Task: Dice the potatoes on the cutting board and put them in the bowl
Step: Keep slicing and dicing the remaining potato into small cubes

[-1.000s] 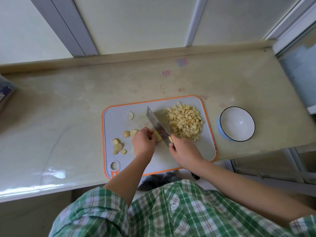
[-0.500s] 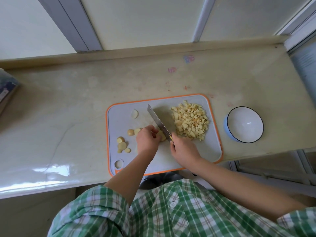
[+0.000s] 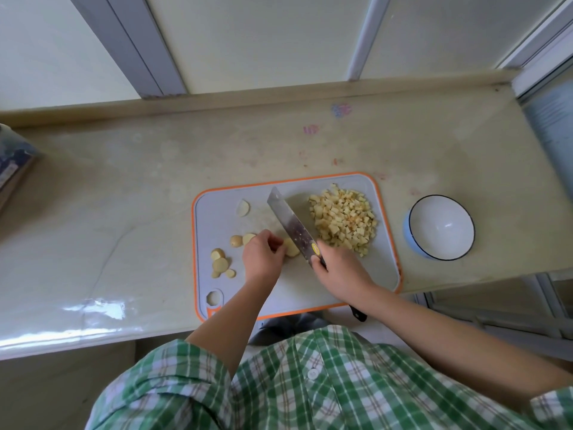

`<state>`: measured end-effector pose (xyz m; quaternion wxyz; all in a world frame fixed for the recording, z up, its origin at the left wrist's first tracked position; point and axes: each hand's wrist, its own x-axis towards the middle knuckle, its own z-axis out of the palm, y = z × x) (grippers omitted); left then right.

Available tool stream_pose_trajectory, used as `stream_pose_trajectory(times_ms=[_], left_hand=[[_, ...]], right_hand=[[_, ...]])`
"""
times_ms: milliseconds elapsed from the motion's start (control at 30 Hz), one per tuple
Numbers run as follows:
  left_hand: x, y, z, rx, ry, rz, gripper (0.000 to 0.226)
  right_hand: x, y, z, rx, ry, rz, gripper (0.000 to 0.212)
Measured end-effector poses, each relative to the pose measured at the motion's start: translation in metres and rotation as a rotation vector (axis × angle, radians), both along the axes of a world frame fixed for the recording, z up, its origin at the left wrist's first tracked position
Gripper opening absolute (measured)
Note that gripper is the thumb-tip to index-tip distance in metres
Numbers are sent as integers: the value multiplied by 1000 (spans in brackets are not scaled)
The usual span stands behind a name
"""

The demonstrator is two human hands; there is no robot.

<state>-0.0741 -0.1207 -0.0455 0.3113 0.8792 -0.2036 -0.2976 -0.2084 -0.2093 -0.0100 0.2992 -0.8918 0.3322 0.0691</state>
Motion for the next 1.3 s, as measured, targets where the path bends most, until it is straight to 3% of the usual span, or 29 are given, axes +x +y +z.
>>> stream_pose_trajectory(times_ms=[400, 800, 1300], left_hand=[[0, -4, 1, 35, 52, 62, 4], [-1, 2, 4, 6, 63, 73, 8], [-3, -2, 5, 86, 79, 184, 7]], right_hand=[[7, 11, -5, -25, 45, 43, 13], [8, 7, -9, 91, -34, -111, 19], [-2, 12, -3, 47, 49, 6, 15]])
